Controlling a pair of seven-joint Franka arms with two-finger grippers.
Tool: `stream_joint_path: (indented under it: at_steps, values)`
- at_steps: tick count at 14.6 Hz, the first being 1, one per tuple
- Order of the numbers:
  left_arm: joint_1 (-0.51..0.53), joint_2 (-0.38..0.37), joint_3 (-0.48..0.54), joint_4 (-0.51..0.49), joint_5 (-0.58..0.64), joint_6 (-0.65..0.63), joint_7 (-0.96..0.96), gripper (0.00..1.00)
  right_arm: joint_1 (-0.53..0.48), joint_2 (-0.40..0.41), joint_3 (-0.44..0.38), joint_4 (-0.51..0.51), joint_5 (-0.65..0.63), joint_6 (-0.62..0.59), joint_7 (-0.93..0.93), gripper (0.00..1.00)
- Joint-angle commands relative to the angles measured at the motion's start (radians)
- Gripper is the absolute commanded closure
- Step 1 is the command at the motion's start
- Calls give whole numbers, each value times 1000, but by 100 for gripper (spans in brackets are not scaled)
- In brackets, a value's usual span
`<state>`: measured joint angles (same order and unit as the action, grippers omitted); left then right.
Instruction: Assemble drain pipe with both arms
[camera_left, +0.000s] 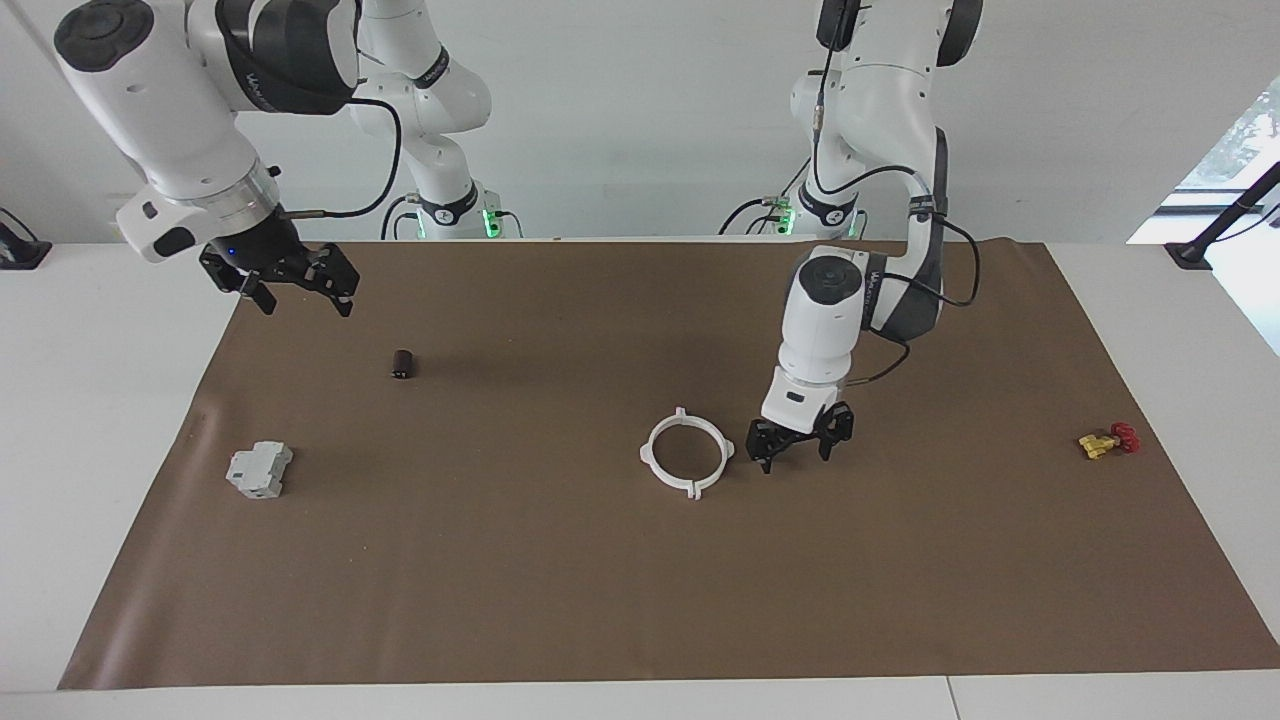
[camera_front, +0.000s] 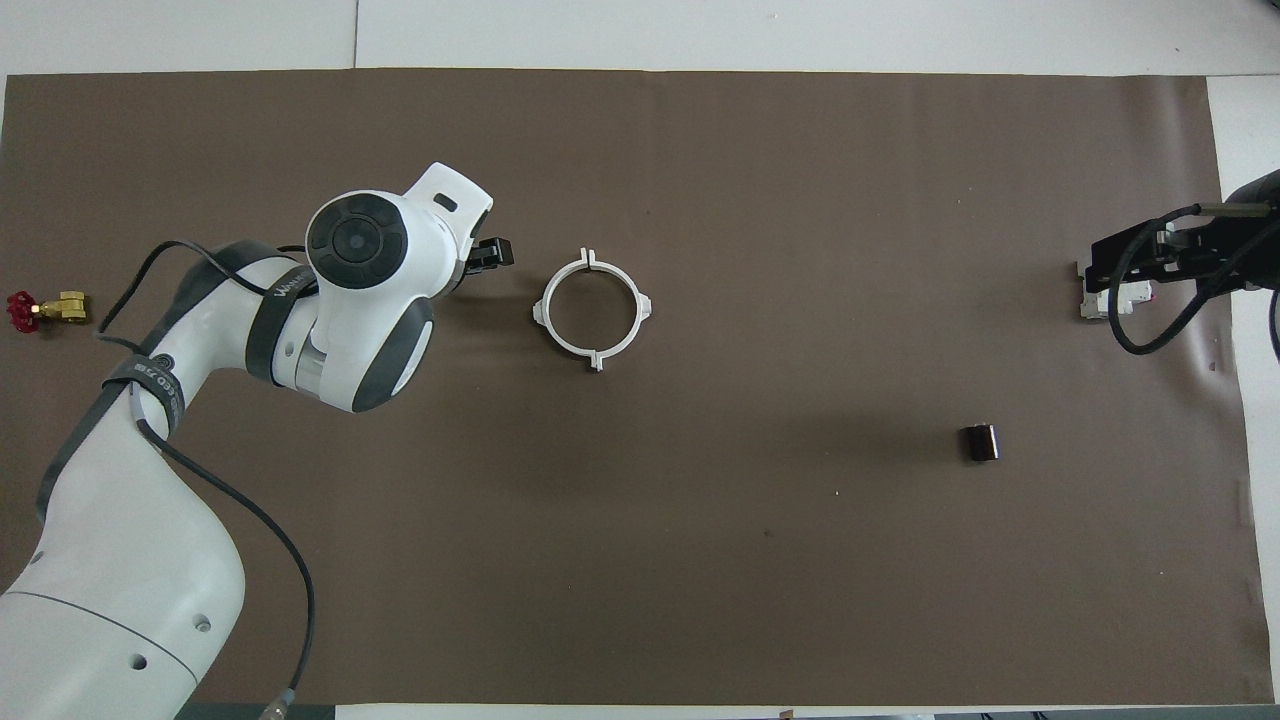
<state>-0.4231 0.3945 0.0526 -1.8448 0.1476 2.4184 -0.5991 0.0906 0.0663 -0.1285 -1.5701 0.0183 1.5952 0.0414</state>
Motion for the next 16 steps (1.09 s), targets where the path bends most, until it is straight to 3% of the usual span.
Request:
stream_joint_path:
  at_steps: [1, 4, 7, 9, 11, 16]
  values:
    - [70, -42, -8, -27, 12, 4, 66, 0, -3, -19, 6, -19, -12, 12, -23, 0]
    - [177, -81, -11, -27, 12, -5, 183, 0, -2, -20, 10, -16, -12, 3, -21, 0]
    - [237, -140, -11, -19, 6, -100, 297, 0, -2, -20, 10, -16, -12, -1, -21, 0]
    - [257, -186, -11, -13, -61, -160, 366, 0, -2, -22, 10, -16, -12, -1, -21, 0]
    - [270, -218, 1, 41, -135, -281, 448, 0, -2, -22, 10, -16, -12, -1, -21, 0]
    - [351, -275, 1, 199, -166, -577, 605, 0, -2, -23, 10, -16, -12, -6, -21, 0]
